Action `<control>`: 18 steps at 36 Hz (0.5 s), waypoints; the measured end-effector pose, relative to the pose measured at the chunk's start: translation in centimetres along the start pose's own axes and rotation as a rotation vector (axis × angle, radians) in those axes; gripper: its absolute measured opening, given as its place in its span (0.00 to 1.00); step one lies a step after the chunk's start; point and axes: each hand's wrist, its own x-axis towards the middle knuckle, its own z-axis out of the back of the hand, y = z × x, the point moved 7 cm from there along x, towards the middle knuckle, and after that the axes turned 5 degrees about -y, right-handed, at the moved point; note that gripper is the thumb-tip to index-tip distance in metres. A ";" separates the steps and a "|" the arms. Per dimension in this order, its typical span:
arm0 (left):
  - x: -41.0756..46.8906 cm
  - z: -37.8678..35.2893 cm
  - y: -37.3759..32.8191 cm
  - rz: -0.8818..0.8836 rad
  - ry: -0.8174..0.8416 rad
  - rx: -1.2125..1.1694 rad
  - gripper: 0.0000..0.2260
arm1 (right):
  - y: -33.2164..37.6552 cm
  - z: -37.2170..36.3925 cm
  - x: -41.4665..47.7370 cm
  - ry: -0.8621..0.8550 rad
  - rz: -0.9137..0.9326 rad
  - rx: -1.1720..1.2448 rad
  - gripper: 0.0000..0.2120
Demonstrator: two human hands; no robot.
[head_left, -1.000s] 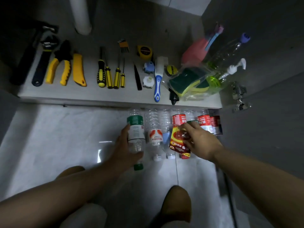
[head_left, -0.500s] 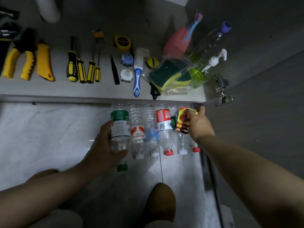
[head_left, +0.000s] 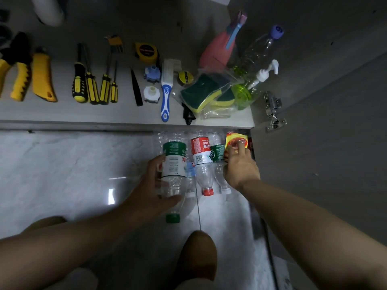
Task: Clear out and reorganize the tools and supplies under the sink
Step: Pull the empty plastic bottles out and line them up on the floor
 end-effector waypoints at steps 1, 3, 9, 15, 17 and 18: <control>0.1 -0.2 -0.2 0.000 0.008 0.009 0.45 | 0.0 0.3 0.0 -0.006 0.000 0.006 0.32; 0.4 -0.7 -0.4 0.003 0.015 0.014 0.45 | 0.4 1.4 -0.3 -0.059 0.034 0.100 0.28; 1.1 -3.5 -1.5 -0.040 0.036 -0.011 0.46 | 4.6 1.5 -4.3 0.440 -0.077 0.886 0.28; 1.7 -5.4 -2.4 -0.053 0.168 0.063 0.49 | 5.7 0.3 -5.6 0.306 -0.282 1.091 0.27; 2.0 -4.4 -2.4 -0.078 0.193 0.144 0.44 | 4.6 0.4 -5.1 0.243 -0.294 1.040 0.27; 2.3 -3.4 -2.4 -0.104 0.161 0.203 0.39 | 4.0 0.4 -4.8 0.211 -0.282 0.987 0.27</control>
